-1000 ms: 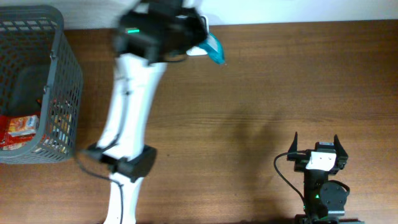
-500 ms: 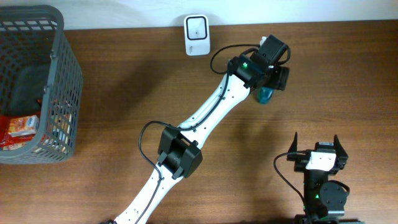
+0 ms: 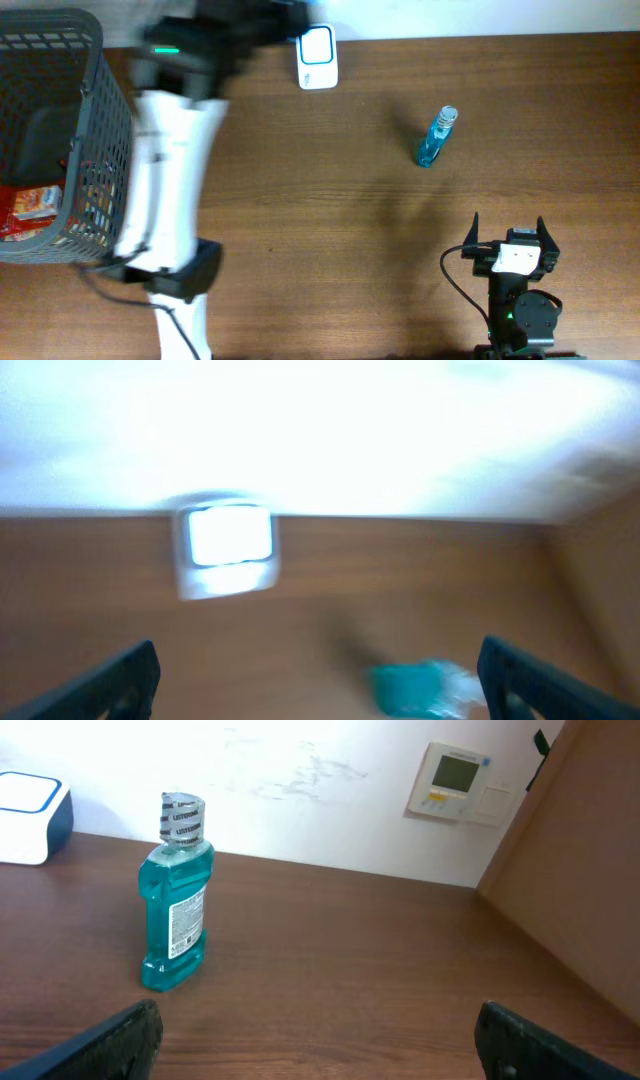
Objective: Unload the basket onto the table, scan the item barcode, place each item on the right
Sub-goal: 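Carry the mouthwash bottle right and set it upright on the table, then reach the left gripper into the basket and grasp the orange snack box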
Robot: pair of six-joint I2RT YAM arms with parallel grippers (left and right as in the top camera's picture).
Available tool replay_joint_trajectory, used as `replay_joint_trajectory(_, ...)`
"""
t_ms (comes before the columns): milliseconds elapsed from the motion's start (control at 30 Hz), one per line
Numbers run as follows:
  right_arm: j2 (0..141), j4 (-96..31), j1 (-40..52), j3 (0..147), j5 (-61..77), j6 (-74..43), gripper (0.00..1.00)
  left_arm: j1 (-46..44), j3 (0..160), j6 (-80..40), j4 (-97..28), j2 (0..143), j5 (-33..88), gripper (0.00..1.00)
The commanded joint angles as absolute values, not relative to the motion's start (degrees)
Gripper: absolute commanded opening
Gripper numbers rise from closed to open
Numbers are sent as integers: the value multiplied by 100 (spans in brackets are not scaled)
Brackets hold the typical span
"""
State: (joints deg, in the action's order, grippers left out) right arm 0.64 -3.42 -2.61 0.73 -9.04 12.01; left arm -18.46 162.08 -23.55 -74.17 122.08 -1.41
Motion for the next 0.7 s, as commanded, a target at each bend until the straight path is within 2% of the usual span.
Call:
replay_joint_trajectory(0, 21, -368, -226, 32, -969, 1177, 98, -134, 16250, -2685, -8088, 11874, -1170, 100)
replay_joint_trajectory(67, 21, -368, -226, 32, -969, 1177, 99, 1439, 16173, -3164, -8508, 11928, -1184, 99)
replay_joint_trajectory(133, 21, -368, -226, 32, -969, 1177, 98, 2445, 16003, -3514, -9035, 11935, -1184, 99)
replay_joint_trajectory(267, 21, -368, -226, 32, -969, 1177, 98, 3520, 15148, -4088, -9233, 11935, -1186, 99)
replay_joint_trajectory(333, 21, -368, -226, 32, -969, 1177, 98, 3710, 14175, -4637, -9159, 11935, -1184, 99)
replay_joint_trajectory(433, 21, -368, -226, 32, -969, 1177, 99, 3715, 12210, -4650, -8097, 11935, -1164, 99)
replay_joint_trajectory(567, 21, -368, -226, 32, -969, 1177, 99, 3719, 11122, -4650, -6923, 11935, -1164, 100)
replay_joint_trajectory(667, 21, -368, -226, 32, -969, 1179, 98, 3719, 10571, -4650, -6316, 11935, -1162, 86)
